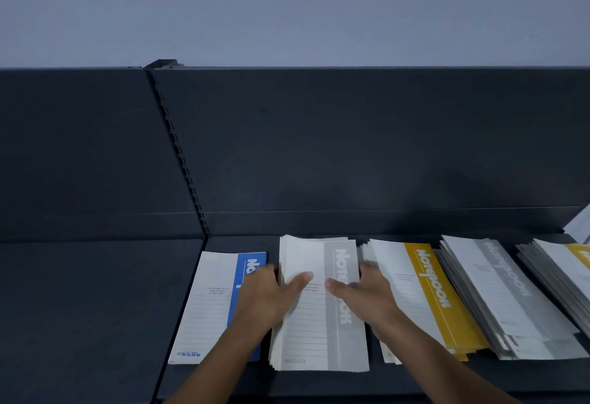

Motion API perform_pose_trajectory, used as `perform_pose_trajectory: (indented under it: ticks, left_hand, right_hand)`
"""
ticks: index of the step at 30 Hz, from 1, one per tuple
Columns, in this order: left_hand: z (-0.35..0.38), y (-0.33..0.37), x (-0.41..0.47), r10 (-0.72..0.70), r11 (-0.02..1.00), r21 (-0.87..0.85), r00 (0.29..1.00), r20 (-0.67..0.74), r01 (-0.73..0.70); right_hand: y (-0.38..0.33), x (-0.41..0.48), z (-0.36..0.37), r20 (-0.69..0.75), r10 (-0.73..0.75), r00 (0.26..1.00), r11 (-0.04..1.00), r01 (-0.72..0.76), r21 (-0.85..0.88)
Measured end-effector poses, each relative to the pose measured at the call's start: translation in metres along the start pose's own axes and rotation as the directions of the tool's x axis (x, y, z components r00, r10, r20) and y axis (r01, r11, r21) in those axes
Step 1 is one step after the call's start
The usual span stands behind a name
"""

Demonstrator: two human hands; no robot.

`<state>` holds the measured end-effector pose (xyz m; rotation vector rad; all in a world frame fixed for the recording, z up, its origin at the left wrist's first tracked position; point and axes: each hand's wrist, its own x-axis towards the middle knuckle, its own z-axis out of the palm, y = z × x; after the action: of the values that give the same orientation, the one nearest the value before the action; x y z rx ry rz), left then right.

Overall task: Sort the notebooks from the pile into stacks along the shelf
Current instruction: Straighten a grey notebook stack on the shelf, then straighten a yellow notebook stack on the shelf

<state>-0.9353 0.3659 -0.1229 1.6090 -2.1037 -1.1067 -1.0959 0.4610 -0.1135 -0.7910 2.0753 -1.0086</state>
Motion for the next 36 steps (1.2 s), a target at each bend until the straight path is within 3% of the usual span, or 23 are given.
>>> perform_pose_trajectory:
  ticks: [5,10,15,19,23,25,27,30,33,36]
  left_hand:
    - [0.011,-0.004,0.006,-0.039,0.992,0.12,0.998,-0.039,0.044]
    - [0.015,-0.002,0.004,0.005,0.971,0.239,0.993,-0.121,0.024]
    - [0.015,0.001,0.003,0.072,0.927,0.374,0.987,-0.145,-0.013]
    - [0.014,0.012,0.001,0.252,0.901,0.408,0.944,-0.215,-0.148]
    - [0.026,0.048,-0.008,0.378,0.909,0.258,0.908,-0.18,-0.327]
    - [0.04,0.072,-0.014,0.32,0.946,0.08,0.944,-0.085,-0.313]
    - [0.059,0.092,-0.018,0.186,0.979,-0.096,0.978,0.094,-0.178]
    - [0.089,0.119,-0.021,0.037,0.989,-0.15,0.954,0.296,0.008]
    - [0.115,0.132,-0.022,-0.099,0.974,-0.161,0.942,0.322,0.157]
    - [0.131,0.144,-0.019,-0.196,0.961,-0.154,0.959,0.205,0.229]
  right_hand:
    - [0.006,0.02,0.013,-0.051,0.055,0.997,0.981,-0.063,-0.183]
    - [0.003,0.017,0.018,-0.138,-0.045,0.989,0.948,-0.001,-0.318]
    - [0.0,0.013,0.017,-0.137,-0.126,0.983,0.918,0.063,-0.39]
    - [0.0,0.015,0.0,-0.187,-0.197,0.962,0.904,0.105,-0.414]
    - [0.011,0.015,-0.057,-0.306,-0.206,0.93,0.923,0.08,-0.377]
    - [0.021,0.013,-0.091,-0.325,-0.147,0.934,0.917,0.005,-0.4]
    - [0.035,0.014,-0.118,-0.292,-0.077,0.953,0.888,-0.068,-0.455]
    - [0.055,0.017,-0.143,-0.171,-0.004,0.985,0.844,-0.088,-0.529]
    - [0.066,0.019,-0.152,-0.078,0.021,0.997,0.864,-0.057,-0.5]
    - [0.076,0.023,-0.151,-0.019,-0.02,1.0,0.868,0.008,-0.496]
